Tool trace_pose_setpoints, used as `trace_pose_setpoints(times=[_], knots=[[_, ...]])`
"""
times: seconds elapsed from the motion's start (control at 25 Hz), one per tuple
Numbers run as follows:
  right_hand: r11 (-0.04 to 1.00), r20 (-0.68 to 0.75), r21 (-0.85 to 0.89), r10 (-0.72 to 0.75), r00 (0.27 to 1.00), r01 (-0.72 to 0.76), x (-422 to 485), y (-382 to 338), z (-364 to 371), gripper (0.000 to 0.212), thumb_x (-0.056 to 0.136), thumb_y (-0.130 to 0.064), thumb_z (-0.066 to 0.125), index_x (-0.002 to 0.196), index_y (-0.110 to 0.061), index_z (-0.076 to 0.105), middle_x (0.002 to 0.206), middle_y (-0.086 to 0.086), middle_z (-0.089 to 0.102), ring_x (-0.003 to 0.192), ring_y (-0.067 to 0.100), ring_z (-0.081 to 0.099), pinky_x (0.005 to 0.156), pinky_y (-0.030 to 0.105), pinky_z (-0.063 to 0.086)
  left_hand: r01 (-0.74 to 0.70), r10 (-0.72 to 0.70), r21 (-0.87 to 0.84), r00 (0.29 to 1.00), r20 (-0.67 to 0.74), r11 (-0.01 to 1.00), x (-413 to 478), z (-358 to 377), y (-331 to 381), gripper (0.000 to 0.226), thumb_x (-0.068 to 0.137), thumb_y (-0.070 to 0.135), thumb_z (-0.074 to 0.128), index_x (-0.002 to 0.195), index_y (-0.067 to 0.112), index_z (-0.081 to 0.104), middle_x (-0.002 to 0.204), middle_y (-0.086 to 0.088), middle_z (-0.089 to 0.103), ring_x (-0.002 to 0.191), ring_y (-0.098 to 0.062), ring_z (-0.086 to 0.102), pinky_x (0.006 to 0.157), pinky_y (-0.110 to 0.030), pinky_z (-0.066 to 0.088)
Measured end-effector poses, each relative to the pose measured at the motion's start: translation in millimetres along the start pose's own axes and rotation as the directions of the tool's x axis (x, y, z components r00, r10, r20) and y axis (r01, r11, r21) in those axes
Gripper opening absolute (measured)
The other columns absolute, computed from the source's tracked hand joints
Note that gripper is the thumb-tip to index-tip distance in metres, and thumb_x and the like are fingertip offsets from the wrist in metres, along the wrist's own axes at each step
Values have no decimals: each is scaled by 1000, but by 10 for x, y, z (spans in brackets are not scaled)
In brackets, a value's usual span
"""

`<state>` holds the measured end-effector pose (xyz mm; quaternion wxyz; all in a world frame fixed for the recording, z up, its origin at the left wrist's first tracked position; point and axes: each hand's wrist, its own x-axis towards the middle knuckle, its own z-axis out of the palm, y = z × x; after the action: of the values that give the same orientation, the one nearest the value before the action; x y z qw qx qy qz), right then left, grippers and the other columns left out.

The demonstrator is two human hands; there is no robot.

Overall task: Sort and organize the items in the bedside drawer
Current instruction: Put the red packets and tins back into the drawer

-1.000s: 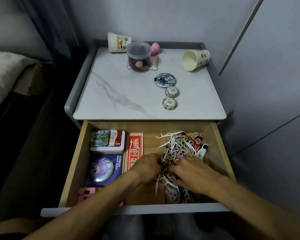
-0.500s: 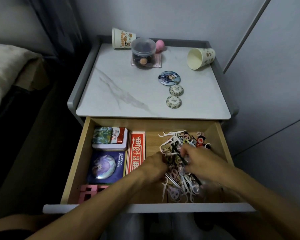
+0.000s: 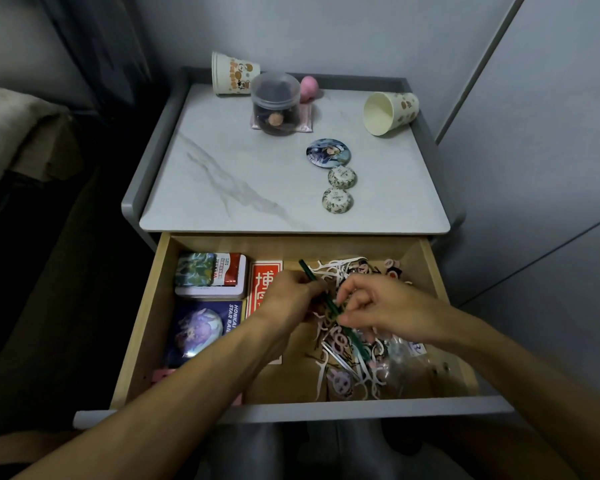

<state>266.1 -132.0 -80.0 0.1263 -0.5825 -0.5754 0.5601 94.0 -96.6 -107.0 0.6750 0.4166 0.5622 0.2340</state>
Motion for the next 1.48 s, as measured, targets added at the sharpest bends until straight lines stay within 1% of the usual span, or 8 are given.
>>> trace_pose_setpoints(times=[0.12,0.2,0.32,0.56,0.72,1.04,1.24,1.48], knots=[[903,-121,-429,-55,991,-2,112,126,-156,15,91,-32,66,104,-25,62,90,-5,71,78,12,68,71,31,55,14,-15,-11,993,-115,1000,23,-90,52,16,97,9,52,100,-2,63,76,-13,63,61,-19,58,48,-22,45],[622,-146,-778,-36,989,-92,165,262,-219,41,83,-40,73,120,-31,57,117,-8,61,110,15,59,90,37,50,36,-34,16,994,-100,999,5,-114,60,19,98,13,51,102,-2,63,72,-9,61,56,-17,56,44,-21,43],[474,-104,-873,54,993,-117,199,427,-94,74,77,-46,76,139,-34,39,140,-4,41,128,19,41,102,39,43,54,-51,82,998,-40,995,-11,-100,40,21,99,17,51,106,0,63,73,-8,63,58,-19,58,50,-25,42],[652,-193,-756,-128,973,-64,133,463,-267,22,88,-35,68,106,-24,62,109,-2,59,95,18,60,85,36,51,58,-55,113,998,-26,992,-28,-135,39,21,100,18,49,108,3,62,79,-9,65,65,-21,60,54,-26,45],[836,-284,-544,-102,953,-72,89,346,-406,16,82,-27,76,90,-27,62,83,-5,67,76,15,63,69,29,50,65,-62,117,998,-25,991,-53,-142,53,22,100,17,48,108,3,62,83,-11,65,67,-21,61,56,-26,47],[517,-375,-837,-298,878,-181,232,470,-323,35,84,-28,70,116,-18,62,109,6,61,108,26,52,91,34,37,64,-63,118,998,-11,991,-62,-138,51,22,101,20,49,109,5,61,82,-8,66,66,-18,62,53,-24,47],[544,-325,-829,-280,903,-130,293,432,-305,33,89,-23,61,122,-23,64,120,1,59,113,21,50,98,36,37,66,-66,93,998,-7,993,-80,-147,61,20,100,19,49,109,5,61,82,-8,67,66,-18,63,48,-23,47],[640,-51,-767,9,999,-45,188,394,-302,23,92,-18,55,112,-15,65,112,-1,58,102,15,56,89,29,46,80,-80,15,997,-24,997,-91,-147,64,19,100,15,49,107,3,62,73,-6,65,56,-14,62,44,-20,45]])
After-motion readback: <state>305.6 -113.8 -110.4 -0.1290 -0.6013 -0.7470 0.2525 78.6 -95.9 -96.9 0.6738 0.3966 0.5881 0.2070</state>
